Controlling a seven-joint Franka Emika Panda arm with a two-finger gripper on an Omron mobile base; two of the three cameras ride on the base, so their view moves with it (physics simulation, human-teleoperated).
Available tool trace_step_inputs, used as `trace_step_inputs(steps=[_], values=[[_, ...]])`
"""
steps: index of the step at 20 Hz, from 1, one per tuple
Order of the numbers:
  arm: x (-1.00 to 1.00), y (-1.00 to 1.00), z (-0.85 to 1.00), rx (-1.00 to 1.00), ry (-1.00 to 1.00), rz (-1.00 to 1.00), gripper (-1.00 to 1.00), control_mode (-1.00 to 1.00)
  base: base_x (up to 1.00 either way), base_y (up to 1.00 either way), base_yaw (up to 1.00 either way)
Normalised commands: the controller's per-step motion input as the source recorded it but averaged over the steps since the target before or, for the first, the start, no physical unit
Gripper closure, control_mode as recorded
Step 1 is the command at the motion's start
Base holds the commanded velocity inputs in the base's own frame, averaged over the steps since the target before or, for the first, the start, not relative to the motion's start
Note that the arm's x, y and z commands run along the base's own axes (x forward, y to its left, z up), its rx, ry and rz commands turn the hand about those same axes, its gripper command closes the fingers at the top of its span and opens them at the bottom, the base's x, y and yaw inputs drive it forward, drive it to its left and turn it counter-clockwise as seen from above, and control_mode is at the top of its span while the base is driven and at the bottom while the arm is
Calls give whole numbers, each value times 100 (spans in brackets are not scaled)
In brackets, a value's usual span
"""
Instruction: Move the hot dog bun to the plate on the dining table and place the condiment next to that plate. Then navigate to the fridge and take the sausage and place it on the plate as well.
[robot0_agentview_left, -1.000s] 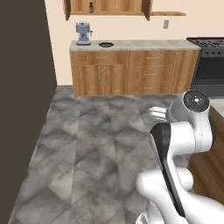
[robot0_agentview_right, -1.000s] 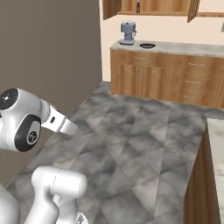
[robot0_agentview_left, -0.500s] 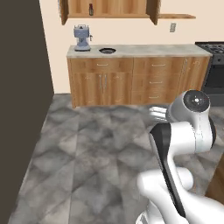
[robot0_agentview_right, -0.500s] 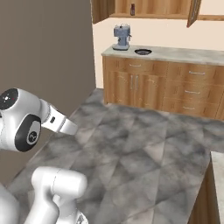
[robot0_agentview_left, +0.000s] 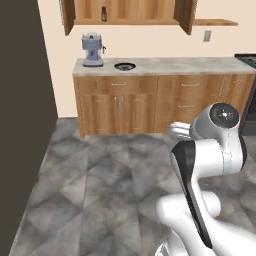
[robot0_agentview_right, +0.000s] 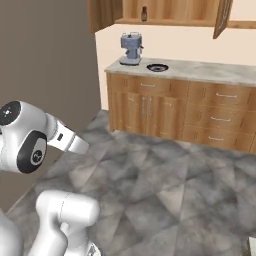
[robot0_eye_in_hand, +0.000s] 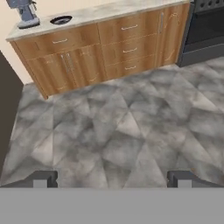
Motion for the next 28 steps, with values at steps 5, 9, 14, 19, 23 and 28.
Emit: trace_step_inputs(steps=[5,9,14,19,23,28], values=[[0,0,0,0,0,0,-100,100,100,-33,3],[0,0,0,0,0,0,-100,100,100,-35,4],[0,0,0,0,0,0,-100,100,100,-35,4],[0,0,0,0,0,0,-100,100,100,-32,3],[0,0,0,0,0,0,-100,100,100,-15,1],[0,0,0,0,0,0,-100,100,100,-1,0]])
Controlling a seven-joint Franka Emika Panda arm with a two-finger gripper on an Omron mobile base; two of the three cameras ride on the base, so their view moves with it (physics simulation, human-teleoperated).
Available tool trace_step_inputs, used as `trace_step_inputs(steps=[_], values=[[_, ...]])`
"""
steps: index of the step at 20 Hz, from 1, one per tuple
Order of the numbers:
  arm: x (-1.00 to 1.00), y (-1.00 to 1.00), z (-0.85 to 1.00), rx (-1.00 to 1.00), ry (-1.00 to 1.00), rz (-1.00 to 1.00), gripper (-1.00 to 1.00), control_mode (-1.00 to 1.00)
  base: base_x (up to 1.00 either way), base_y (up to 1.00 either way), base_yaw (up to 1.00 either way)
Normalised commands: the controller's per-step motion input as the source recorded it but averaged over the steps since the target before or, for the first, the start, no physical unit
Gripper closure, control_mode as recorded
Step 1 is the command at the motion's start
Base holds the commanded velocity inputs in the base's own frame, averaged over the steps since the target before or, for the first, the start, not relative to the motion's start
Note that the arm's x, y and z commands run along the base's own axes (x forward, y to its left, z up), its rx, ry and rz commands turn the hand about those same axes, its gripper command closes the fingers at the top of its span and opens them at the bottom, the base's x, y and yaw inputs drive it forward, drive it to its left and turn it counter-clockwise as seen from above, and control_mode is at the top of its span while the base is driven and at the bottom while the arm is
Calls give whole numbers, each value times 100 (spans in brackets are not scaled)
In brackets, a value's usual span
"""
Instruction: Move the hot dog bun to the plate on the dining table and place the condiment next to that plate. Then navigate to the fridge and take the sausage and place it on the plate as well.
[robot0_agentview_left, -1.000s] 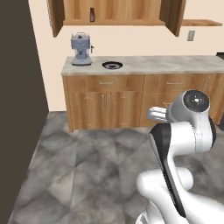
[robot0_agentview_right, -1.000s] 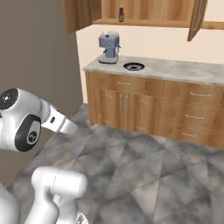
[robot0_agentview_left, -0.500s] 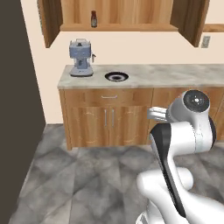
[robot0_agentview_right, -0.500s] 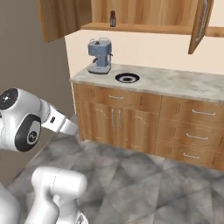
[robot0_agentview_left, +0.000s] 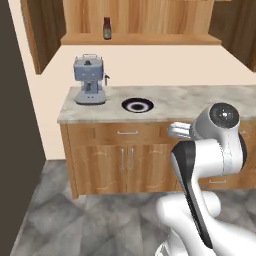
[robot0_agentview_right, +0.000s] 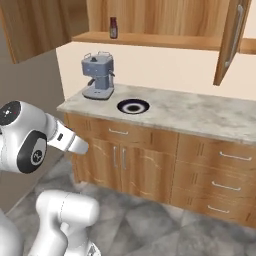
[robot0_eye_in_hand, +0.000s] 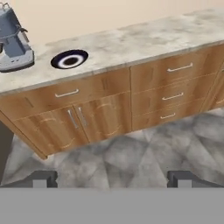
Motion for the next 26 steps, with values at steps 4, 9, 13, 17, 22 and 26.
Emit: trace_step_inputs(steps=[4,9,13,17,22,26], values=[[0,0,0,0,0,0,-100,100,100,0,0],[0,0,0,0,0,0,-100,100,100,0,0],[0,0,0,0,0,0,-100,100,100,41,-5],[0,0,0,0,0,0,-100,100,94,62,-10],[0,0,0,0,0,0,-100,-100,35,17,-2],[0,0,40,-5,-24,1,-100,-100,0,0,0]])
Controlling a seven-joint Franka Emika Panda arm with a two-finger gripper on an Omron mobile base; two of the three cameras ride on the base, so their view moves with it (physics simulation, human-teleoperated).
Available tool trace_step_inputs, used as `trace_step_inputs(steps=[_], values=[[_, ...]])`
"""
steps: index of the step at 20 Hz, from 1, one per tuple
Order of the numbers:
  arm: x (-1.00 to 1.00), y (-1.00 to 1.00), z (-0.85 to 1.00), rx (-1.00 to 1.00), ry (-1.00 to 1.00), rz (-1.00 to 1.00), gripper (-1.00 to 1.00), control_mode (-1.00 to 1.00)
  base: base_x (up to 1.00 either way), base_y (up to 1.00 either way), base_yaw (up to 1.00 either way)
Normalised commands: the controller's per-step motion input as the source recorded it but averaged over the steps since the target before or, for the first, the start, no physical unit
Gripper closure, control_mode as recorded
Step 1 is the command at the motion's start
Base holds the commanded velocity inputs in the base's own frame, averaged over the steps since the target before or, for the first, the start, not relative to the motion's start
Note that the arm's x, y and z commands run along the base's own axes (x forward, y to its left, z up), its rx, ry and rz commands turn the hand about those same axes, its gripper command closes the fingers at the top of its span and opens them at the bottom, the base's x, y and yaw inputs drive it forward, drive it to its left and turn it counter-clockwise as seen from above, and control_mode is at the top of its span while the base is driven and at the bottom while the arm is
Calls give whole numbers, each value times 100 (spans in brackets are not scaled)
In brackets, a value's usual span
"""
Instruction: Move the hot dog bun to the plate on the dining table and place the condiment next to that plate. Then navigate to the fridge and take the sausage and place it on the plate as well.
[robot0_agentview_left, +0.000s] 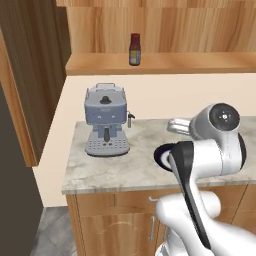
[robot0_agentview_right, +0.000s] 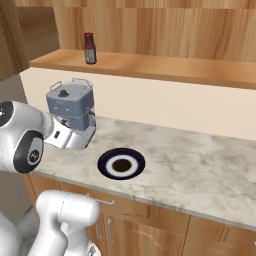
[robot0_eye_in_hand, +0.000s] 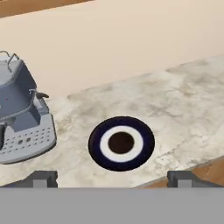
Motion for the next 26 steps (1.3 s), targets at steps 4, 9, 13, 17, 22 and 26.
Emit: trace_step_inputs(steps=[4,9,13,17,22,26], values=[[10,1,97,-16,-30,12,-100,-100,0,0,0],[8,5,96,-20,-22,18,-100,-100,0,0,0],[36,12,90,-7,-17,13,-100,-100,0,0,0],[50,32,83,3,-14,7,-100,-100,0,0,0],[39,19,47,6,-19,5,-100,-100,0,0,0],[11,6,1,0,-12,0,-100,-100,0,0,0]])
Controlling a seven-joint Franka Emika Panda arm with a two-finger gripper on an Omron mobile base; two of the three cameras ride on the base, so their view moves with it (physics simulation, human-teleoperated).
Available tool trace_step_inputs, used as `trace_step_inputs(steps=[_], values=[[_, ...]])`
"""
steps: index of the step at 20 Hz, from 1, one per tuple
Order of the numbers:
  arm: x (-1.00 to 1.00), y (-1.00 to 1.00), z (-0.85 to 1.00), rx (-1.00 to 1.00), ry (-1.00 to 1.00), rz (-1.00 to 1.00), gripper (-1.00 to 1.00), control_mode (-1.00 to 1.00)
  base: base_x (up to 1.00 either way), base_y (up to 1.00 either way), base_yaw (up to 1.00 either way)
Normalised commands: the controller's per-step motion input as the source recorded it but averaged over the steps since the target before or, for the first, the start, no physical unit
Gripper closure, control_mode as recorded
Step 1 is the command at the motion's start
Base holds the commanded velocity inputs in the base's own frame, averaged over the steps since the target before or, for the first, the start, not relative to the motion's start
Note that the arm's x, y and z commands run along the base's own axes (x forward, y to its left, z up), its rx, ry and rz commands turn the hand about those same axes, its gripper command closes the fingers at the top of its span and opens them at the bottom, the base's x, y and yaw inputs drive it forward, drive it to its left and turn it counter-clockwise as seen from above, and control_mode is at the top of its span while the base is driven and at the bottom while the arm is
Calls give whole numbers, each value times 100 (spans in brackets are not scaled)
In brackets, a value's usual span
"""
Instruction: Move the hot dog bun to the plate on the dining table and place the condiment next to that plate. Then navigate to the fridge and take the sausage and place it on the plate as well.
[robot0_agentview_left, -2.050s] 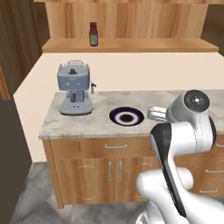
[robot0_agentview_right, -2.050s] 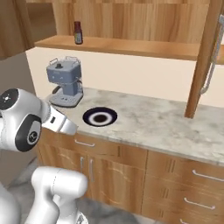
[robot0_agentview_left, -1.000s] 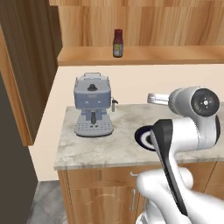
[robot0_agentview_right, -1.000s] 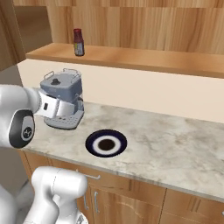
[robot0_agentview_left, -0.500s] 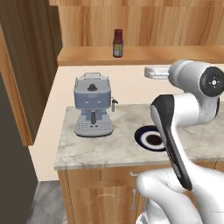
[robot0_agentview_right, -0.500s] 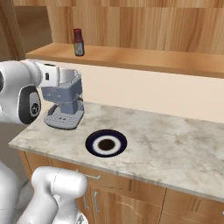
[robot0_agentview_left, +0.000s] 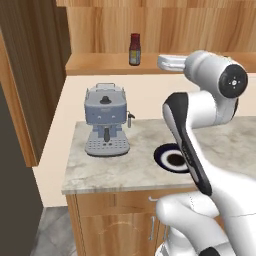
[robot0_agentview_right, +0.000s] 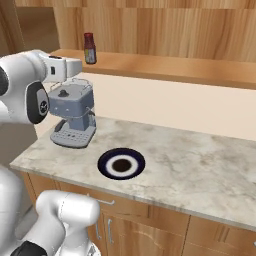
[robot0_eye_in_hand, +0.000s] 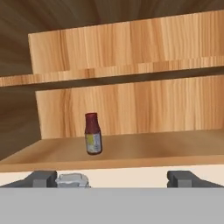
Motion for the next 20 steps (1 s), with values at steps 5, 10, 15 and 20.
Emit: trace_step_inputs(steps=[5,10,15,20], values=[[8,0,-1,0,-21,1,-100,-100,0,0,0],[45,4,0,0,-9,0,-100,-100,0,0,0],[50,41,-2,-5,0,-1,-100,-100,0,0,0],[54,28,-8,0,4,0,-100,-100,0,0,0]])
